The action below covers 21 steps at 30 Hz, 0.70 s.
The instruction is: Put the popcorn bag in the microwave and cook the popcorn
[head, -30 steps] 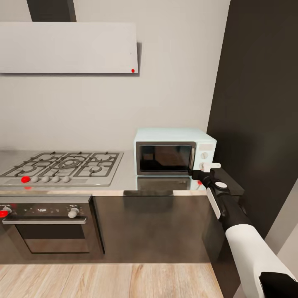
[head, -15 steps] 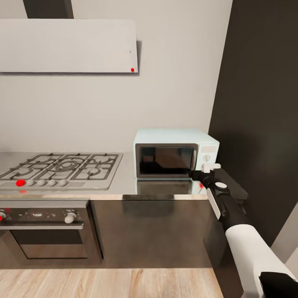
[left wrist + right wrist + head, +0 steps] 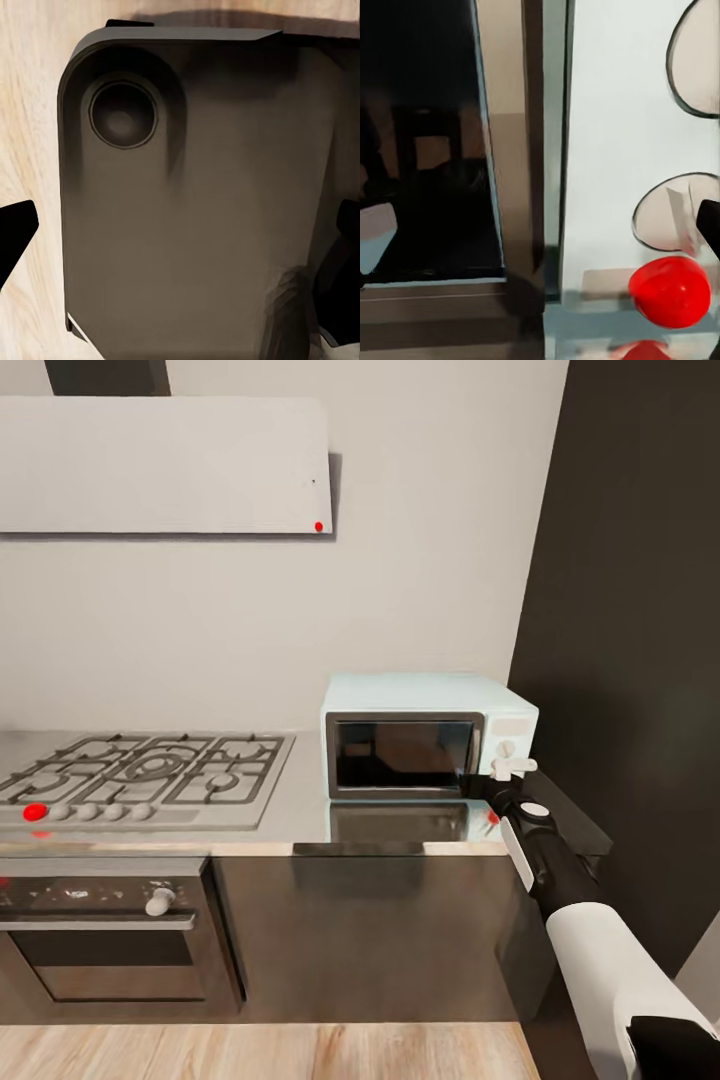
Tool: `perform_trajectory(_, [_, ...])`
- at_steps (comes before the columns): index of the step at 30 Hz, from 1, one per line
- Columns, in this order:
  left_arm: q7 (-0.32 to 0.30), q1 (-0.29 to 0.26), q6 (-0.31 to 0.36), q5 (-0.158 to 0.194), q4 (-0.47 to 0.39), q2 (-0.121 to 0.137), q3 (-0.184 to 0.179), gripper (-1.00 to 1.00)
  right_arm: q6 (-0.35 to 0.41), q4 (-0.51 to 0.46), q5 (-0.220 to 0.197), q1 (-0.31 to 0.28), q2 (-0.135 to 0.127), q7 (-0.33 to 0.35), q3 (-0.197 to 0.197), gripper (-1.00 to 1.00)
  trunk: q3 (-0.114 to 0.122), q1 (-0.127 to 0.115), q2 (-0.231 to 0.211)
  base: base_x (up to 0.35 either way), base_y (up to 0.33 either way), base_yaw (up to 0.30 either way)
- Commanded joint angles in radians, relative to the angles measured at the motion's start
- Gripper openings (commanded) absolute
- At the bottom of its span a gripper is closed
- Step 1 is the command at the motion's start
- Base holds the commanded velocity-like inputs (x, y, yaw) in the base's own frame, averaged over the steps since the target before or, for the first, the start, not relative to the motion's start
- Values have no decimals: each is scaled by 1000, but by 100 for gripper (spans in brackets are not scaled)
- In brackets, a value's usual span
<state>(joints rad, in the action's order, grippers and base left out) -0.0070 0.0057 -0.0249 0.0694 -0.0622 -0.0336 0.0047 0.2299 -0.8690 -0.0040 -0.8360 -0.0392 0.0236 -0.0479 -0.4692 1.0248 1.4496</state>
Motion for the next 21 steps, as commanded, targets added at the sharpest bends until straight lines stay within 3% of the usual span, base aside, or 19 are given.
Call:
perform_trajectory(1, [-1,0,-1,7,-1,0,0,100,6,1,-1,0,0,-1,-1,100,-1,0,0,102,0,0])
perform_trajectory(21, [-1,0,-1,7,-2,0,0,100,8,2,11,-1,2,1,0,100,-1,0,0,50,0,0])
